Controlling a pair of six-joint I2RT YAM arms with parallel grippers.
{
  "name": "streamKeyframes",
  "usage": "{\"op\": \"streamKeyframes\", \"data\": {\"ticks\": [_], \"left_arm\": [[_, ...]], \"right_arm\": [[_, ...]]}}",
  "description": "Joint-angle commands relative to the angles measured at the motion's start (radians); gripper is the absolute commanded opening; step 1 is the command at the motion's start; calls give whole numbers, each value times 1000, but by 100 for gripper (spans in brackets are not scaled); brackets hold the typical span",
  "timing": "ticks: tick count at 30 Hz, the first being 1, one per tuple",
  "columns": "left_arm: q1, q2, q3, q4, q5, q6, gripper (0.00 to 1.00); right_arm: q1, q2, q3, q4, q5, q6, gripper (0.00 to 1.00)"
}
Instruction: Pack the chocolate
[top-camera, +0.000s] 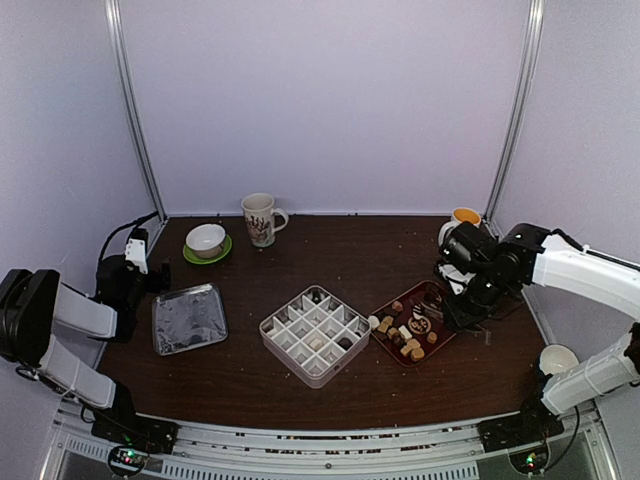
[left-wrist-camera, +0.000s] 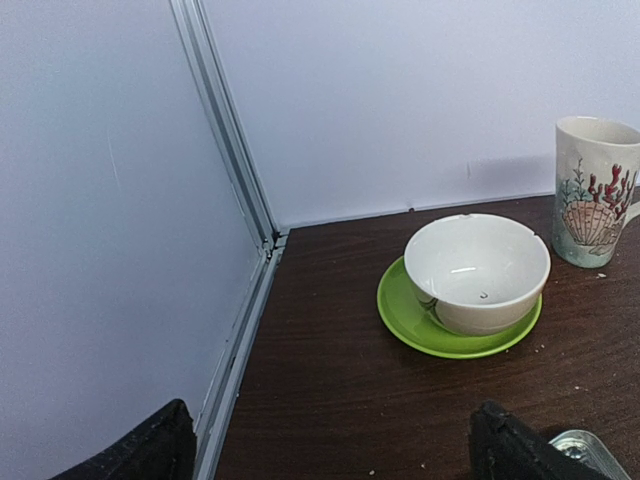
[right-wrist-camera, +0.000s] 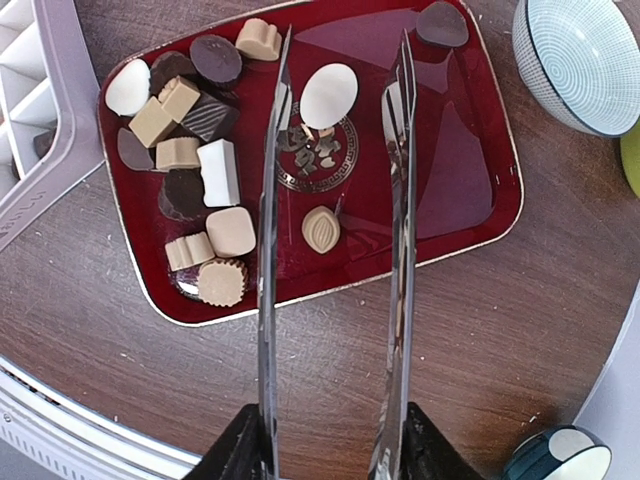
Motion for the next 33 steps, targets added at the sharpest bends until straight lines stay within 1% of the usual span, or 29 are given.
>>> {"op": "streamKeyframes", "data": {"ticks": [1, 9, 15, 25, 29, 33], "left_arm": [[7, 5, 21, 38, -1, -9, 98], [8, 6, 21, 39, -1, -9, 98], [8, 5, 21, 39, -1, -9, 98], [7, 6, 21, 39, -1, -10, 98], [8, 6, 21, 38, -1, -9, 98], [7, 6, 21, 39, -1, -9, 98]], "right_arm": [[-7, -28, 17, 20, 0, 14, 44], [-19, 4, -17, 62, -27, 22, 44], [-30, 36, -15, 66, -2, 30, 44], [-42, 58, -73, 104, -44, 55, 43], [-42, 58, -79, 121, -81, 56, 39], [-42, 34, -70, 122, -117, 55, 30]]}}
